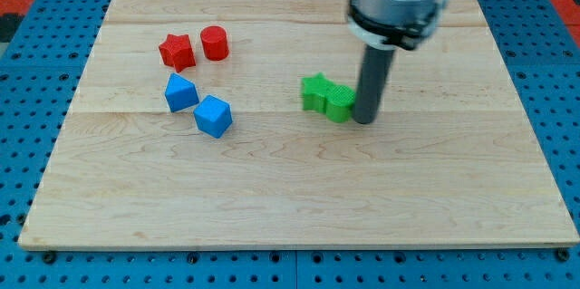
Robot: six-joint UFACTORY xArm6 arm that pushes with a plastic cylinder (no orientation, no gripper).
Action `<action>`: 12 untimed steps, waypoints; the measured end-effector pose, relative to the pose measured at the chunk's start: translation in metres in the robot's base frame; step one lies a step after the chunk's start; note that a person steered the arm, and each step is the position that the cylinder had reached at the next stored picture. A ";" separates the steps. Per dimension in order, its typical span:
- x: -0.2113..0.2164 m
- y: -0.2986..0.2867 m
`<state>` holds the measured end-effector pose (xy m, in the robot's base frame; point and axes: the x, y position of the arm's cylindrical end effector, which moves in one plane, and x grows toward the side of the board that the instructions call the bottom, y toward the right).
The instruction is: Push the blue blocks towards the green blocks
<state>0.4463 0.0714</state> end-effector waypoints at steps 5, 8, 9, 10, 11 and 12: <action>0.020 -0.134; 0.058 -0.154; 0.031 -0.268; 0.004 -0.327; -0.009 -0.327; -0.034 -0.315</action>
<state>0.4121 -0.2434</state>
